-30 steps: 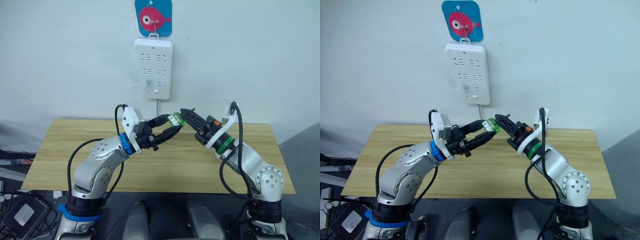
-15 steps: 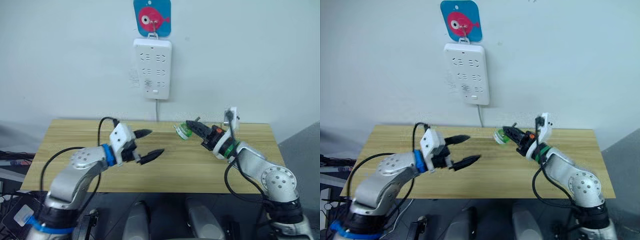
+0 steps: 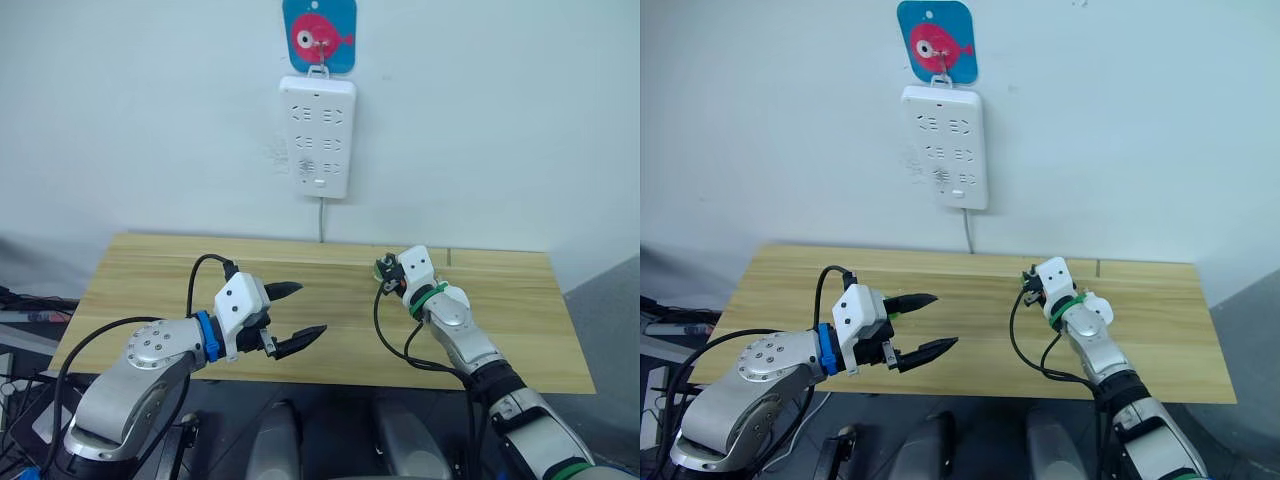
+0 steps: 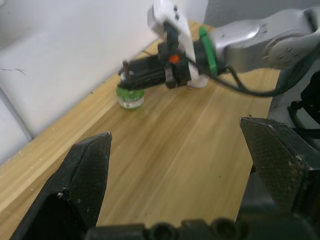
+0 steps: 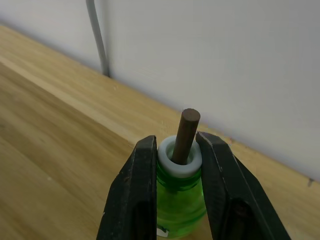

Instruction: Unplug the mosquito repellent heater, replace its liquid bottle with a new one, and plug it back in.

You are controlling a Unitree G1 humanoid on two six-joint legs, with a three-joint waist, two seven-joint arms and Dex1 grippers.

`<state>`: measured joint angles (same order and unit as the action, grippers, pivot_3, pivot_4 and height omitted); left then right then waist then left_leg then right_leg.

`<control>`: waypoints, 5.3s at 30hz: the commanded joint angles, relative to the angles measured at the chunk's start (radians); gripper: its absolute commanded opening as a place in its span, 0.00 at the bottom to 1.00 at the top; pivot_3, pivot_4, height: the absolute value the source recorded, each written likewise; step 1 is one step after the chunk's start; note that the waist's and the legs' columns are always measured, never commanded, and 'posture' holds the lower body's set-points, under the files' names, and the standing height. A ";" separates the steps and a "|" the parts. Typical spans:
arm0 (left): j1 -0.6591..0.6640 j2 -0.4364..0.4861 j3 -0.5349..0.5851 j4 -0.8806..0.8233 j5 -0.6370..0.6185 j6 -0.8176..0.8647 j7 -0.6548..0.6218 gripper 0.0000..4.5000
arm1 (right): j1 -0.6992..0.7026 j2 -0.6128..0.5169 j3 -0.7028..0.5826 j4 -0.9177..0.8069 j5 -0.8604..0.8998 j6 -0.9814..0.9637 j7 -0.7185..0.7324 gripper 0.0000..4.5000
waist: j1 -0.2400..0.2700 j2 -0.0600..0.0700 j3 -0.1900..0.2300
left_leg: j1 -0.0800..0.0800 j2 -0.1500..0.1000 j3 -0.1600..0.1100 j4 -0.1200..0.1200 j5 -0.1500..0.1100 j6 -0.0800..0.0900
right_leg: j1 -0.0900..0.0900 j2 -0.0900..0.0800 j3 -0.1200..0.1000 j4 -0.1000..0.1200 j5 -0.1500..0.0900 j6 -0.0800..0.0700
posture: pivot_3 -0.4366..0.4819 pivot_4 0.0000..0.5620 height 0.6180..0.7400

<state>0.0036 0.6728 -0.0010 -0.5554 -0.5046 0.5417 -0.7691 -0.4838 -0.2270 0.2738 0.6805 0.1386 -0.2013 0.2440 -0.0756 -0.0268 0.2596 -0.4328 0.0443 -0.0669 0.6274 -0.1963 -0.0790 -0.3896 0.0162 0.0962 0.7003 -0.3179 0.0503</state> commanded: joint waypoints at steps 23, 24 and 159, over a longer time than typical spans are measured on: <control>0.486 -0.171 0.375 0.229 0.047 -0.266 0.086 1.00 | 0.234 -0.360 -0.021 -1.141 0.149 0.613 0.492 0.99 | 0.019 -0.003 -0.003 | 0.002 0.001 -0.002 0.002 0.001 -0.002 | 0.001 -0.001 -0.001 0.003 -0.002 0.000 | 0.46 0.35 0.86; 0.491 -0.176 0.376 0.236 0.056 -0.293 0.080 1.00 | 0.231 -0.371 -0.016 -1.156 0.149 0.626 0.505 0.99 | 0.020 -0.003 -0.004 | 0.002 0.001 -0.002 0.002 0.002 -0.002 | 0.001 -0.001 0.000 0.003 -0.002 0.000 | 0.46 0.35 0.86; -0.509 -0.038 -0.134 0.436 0.009 -0.074 -0.508 0.53 | -0.044 -0.163 -0.015 -1.195 0.307 0.839 0.461 0.24 | -0.066 -0.006 -0.035 | -0.013 -0.001 -0.006 0.004 0.011 -0.008 | -0.017 0.000 -0.008 0.017 0.005 0.001 | 0.29 0.24 0.86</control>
<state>-0.5210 0.6212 -0.1241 -0.0890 -0.5020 0.4828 -1.2569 -0.5227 -0.3924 0.2940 -0.4825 0.4252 0.6604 0.6975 -0.1419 -0.0325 0.2248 -0.4462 0.0436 -0.0734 0.6317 -0.1856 -0.0873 -0.4061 0.0162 0.0881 0.7177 -0.3129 0.0509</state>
